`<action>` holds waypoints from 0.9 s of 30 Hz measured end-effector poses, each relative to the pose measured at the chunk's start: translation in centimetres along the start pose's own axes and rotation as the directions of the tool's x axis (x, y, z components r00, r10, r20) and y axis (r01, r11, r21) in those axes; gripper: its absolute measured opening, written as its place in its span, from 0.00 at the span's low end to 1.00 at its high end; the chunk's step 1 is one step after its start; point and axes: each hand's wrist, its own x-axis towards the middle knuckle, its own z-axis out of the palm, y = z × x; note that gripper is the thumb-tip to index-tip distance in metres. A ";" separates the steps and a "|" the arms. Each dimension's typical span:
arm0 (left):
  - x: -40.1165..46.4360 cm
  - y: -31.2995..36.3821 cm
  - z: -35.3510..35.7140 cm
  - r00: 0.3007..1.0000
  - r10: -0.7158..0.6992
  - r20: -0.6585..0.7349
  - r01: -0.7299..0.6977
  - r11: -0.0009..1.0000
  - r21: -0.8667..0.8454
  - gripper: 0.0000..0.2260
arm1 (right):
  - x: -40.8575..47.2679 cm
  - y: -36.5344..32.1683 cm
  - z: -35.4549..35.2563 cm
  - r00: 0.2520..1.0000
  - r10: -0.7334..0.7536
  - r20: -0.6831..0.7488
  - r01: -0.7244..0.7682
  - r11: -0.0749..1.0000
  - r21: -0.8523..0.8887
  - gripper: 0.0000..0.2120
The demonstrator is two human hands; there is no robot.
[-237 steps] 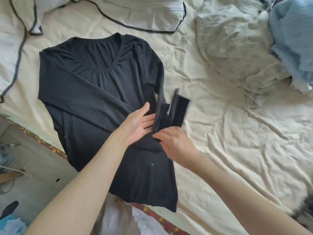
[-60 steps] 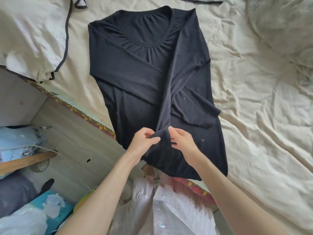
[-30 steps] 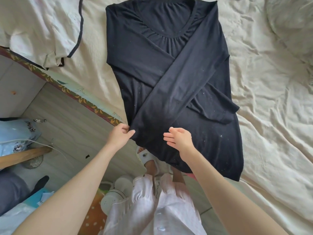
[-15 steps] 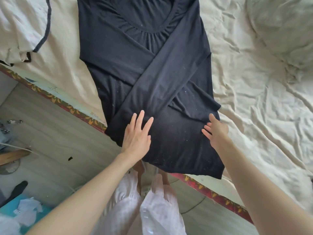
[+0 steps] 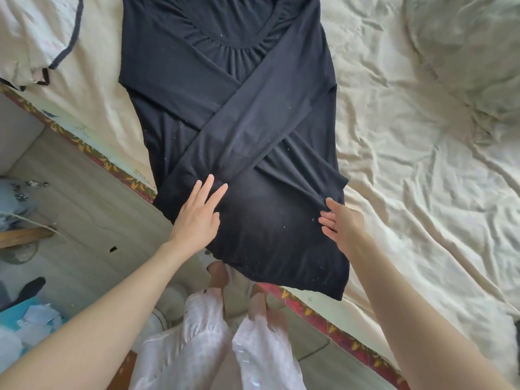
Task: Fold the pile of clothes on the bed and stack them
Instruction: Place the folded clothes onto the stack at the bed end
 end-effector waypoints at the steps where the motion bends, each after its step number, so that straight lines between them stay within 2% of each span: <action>1: -0.4 0.2 0.1 0.998 -0.038 -0.058 0.032 0.995 -0.095 0.24 | 0.1 0.4 -0.4 0.998 -0.059 -0.029 0.058 0.996 -0.061 0.08; 4: -1.1 -0.2 -0.1 0.933 -0.263 -0.246 0.166 0.920 -0.354 0.18 | 0.4 2.3 -1.9 0.939 -0.317 -0.135 0.247 0.892 -0.380 0.12; 6: -1.2 -1.5 -0.4 0.846 -0.460 -0.269 0.281 0.814 -0.508 0.19 | 0.4 3.7 -2.7 0.888 -0.432 -0.158 0.303 0.808 -0.506 0.13; 8: -0.9 -3.4 -0.6 0.776 -0.600 -0.196 0.387 0.697 -0.604 0.23 | 0.6 5.1 -3.1 0.859 -0.484 -0.166 0.333 0.775 -0.537 0.14; 10: -0.5 -5.0 -0.4 0.748 -0.661 -0.069 0.464 0.594 -0.657 0.25 | 0.6 6.1 -3.5 0.853 -0.494 -0.169 0.341 0.772 -0.536 0.15; 13: 0.3 -6.5 0.5 0.740 -0.673 0.015 0.448 0.475 -0.757 0.24 | 0.9 7.5 -4.1 0.855 -0.503 -0.126 0.352 0.742 -0.570 0.14; 16: 1.0 -7.3 1.0 0.704 -0.704 0.095 0.420 0.305 -0.855 0.25 | 1.1 8.3 -4.7 0.873 -0.485 -0.053 0.366 0.724 -0.584 0.15; 17: 0.9 -7.6 1.1 0.710 -0.692 0.131 0.440 0.290 -0.850 0.27 | 1.2 8.4 -4.9 0.884 -0.466 -0.037 0.365 0.736 -0.570 0.16; 21: -0.1 -8.0 2.3 0.753 -0.622 0.216 0.512 0.348 -0.785 0.29 | 1.2 8.3 -5.1 0.914 -0.406 0.005 0.361 0.808 -0.466 0.16; 24: -1.6 -8.3 3.0 0.756 -0.614 0.227 0.495 0.309 -0.812 0.22 | 0.8 8.5 -4.9 0.940 -0.340 -0.039 0.305 0.883 -0.357 0.11; 26: -2.9 -8.7 3.4 0.775 -0.590 0.226 0.484 0.324 -0.813 0.15 | 0.5 9.0 -4.8 0.943 -0.320 -0.094 0.274 0.905 -0.326 0.13; 27: -3.5 -8.9 3.7 0.784 -0.571 0.245 0.497 0.341 -0.798 0.16 | 0.4 9.4 -4.7 0.946 -0.304 -0.110 0.259 0.916 -0.307 0.15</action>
